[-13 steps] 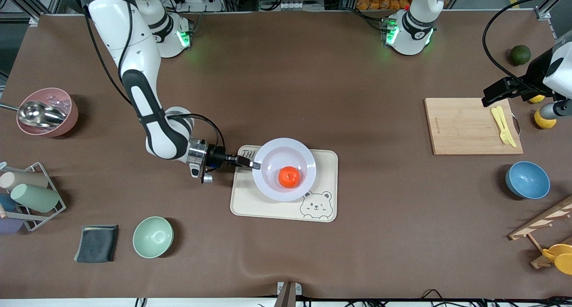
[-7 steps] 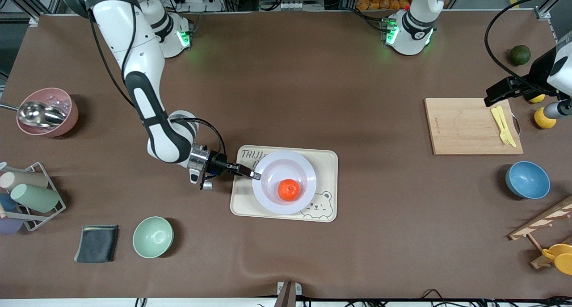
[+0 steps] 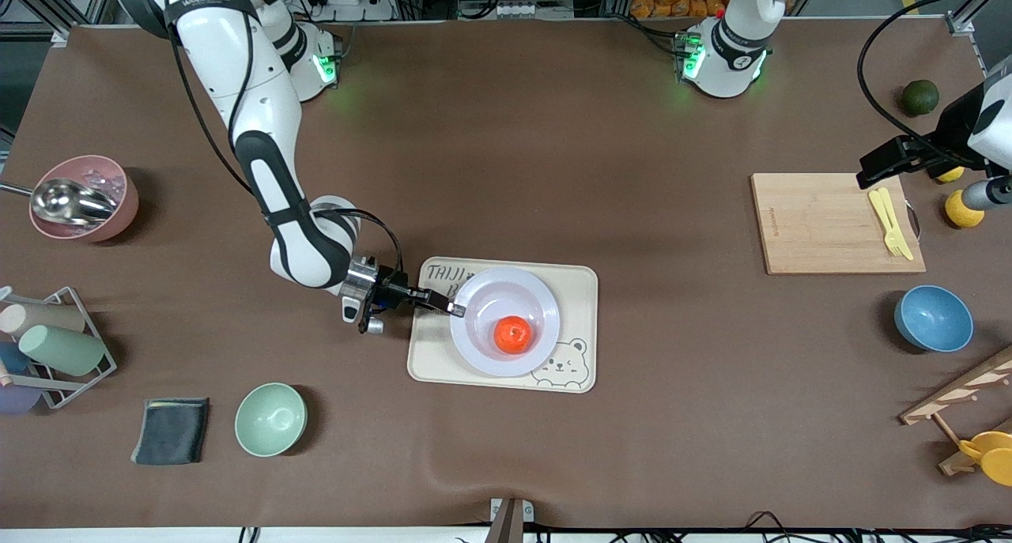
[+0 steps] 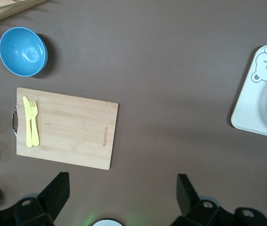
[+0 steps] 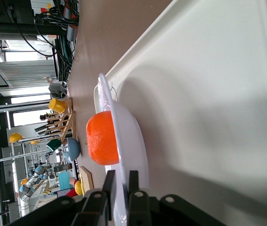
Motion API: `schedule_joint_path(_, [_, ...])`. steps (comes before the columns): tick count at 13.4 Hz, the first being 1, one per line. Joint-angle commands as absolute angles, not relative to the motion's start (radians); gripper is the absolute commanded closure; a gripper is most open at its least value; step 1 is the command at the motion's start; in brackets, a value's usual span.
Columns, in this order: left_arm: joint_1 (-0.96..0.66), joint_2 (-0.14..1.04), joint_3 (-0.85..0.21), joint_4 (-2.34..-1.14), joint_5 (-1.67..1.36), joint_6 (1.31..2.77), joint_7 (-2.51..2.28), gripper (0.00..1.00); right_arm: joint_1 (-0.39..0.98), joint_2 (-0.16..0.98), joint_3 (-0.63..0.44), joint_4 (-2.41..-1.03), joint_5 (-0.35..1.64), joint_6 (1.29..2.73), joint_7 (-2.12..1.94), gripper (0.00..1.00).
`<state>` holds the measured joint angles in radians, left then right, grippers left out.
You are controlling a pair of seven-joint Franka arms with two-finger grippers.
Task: Place orange and plate with both arms
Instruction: 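Open the right gripper and release the plate rim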
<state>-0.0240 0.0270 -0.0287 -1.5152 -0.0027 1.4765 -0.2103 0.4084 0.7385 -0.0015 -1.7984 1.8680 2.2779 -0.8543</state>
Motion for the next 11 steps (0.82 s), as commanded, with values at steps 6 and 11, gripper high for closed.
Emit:
schedule_joint_path(6, [-0.026,0.018,-0.026,-1.508,-0.006,1.463,-0.186,0.0,0.417,0.742,-0.002,-1.779,1.873,2.367,-0.848,0.0])
schedule_joint_path(11, [-0.026,0.018,-0.026,-1.508,-0.006,1.463,-0.184,0.0,0.414,0.683,-0.005,-1.805,1.711,2.378,-0.616,0.0])
